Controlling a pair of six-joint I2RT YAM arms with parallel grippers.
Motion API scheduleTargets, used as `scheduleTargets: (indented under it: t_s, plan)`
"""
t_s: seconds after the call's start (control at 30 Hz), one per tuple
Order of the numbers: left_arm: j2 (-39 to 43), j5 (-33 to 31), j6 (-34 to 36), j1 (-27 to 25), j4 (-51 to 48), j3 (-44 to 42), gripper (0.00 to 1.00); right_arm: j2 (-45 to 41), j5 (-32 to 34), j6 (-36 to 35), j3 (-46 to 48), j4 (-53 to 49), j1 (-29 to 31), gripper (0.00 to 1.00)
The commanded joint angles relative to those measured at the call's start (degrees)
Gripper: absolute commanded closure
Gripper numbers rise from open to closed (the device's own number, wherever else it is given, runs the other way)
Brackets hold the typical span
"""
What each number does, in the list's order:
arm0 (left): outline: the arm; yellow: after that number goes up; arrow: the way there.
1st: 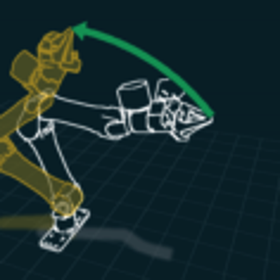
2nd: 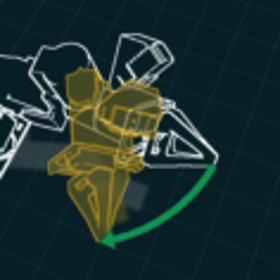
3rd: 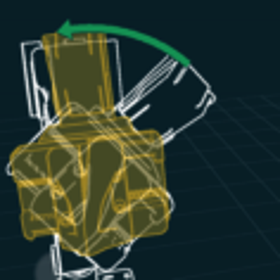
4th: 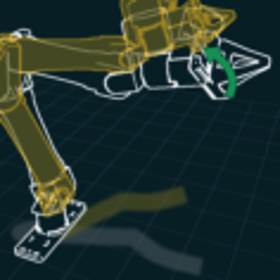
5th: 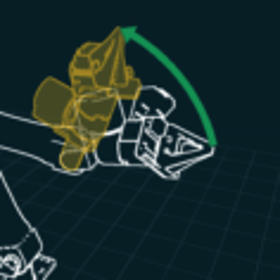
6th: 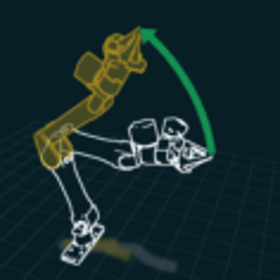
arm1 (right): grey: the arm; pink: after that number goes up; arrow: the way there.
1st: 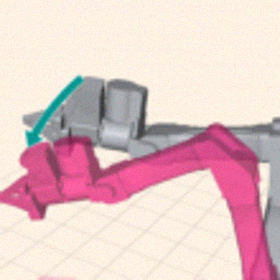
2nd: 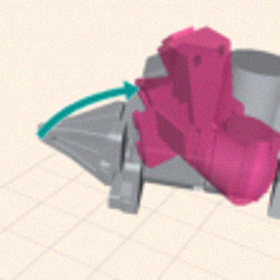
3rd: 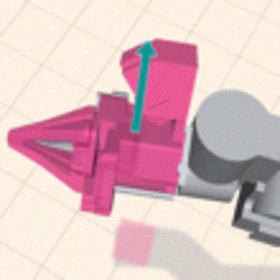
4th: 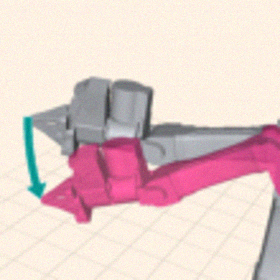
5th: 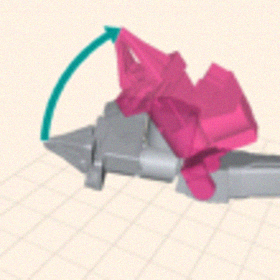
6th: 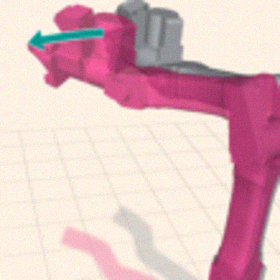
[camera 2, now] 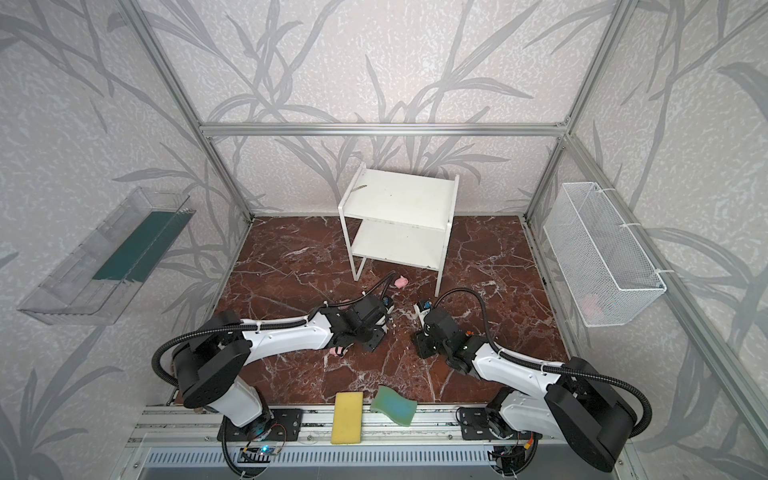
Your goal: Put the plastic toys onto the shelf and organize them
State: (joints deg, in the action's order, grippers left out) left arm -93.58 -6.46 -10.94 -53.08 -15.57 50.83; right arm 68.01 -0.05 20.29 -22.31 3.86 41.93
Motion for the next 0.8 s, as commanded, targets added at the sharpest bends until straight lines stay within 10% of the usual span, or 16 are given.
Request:
scheduleTargets:
  t_s: [0.0,0.23,0.6,0.77]
  plan:
    - [1.22,-13.51,-0.53,-1.15,-1.55,-0.04,0.93,-1.11,0.67,-0.21,-0.2,0.23,-0.27,0.51]
    - [-7.12,-45.02,-6.65,-8.22,-11.6,5.94,1.0,-1.78,2.72,0.32,0.19,0.1,-0.36,0.51]
    - [-16.05,-53.02,-14.91,-17.84,-21.11,13.05,1.0,-8.24,12.99,5.16,1.23,-5.34,-2.97,0.51]
    - [-12.92,-45.42,-10.45,-21.58,-16.31,12.3,0.56,-9.74,14.39,5.11,3.01,-2.72,-4.21,0.5]
